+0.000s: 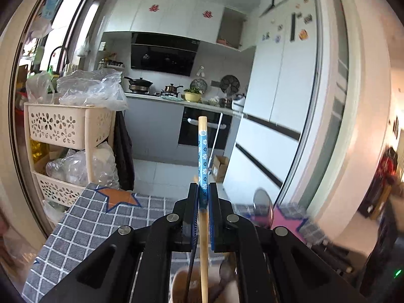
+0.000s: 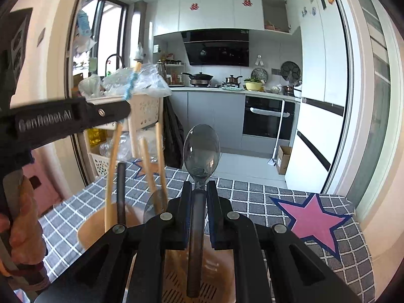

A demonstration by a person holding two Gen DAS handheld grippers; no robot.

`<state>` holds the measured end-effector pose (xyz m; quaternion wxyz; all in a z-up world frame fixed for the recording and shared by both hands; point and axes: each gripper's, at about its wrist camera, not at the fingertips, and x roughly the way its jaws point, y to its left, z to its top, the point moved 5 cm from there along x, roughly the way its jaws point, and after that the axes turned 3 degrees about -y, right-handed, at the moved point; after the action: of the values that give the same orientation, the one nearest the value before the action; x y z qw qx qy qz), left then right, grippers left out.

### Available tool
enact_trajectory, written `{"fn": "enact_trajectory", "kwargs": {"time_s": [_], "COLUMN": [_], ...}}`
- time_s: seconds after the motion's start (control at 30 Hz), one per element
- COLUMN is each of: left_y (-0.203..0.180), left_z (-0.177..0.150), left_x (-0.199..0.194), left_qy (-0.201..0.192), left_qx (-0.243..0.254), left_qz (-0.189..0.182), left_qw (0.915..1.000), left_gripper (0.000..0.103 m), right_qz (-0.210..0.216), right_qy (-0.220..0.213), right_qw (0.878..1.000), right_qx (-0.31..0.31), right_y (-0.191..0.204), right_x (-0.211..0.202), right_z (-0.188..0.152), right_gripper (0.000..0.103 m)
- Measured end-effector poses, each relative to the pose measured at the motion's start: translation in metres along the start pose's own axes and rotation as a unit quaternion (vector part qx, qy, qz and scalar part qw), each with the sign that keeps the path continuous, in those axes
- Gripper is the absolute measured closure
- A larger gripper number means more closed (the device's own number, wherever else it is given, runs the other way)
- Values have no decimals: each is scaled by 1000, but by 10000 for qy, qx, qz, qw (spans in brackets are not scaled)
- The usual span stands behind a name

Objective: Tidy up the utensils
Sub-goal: 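Lift and carry the spoon and blue chopstick over the white holder, both tools, then lower spoon and chopstick into the white holder and open both tools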

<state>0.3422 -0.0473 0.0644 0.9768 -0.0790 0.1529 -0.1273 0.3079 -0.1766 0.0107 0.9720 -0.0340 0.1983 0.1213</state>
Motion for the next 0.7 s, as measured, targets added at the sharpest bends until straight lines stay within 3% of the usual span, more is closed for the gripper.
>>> {"fn": "enact_trajectory", "kwargs": {"time_s": [0.2,0.37,0.43,0.5,0.7], "left_y": [0,2,3,6,13], "left_z": [-31,-36,-35,-34,-33], "left_x": [-6,-15,-19,-22,-31], "left_qy": [386,499,534,570,657], "left_qx": [160,215,223,165,47], "left_qz": [135,222,281,323,402], "left_qw": [9990,9983,9979,9977,9970], "left_gripper": [64,64,63,63,63], "right_qz": [120,301,351,321,238], "right_qy": [184,502,645,683,692], "right_qw": [9997,9983,9972,9969,9950], "right_qx": [-92,26,135,227,679], "right_y": [7,7,5,2,-12], "right_x": [-2,0,1,-3,-23], "right_z": [-10,-15,-16,-16,-10], "right_gripper": [91,90,84,62,57]}}
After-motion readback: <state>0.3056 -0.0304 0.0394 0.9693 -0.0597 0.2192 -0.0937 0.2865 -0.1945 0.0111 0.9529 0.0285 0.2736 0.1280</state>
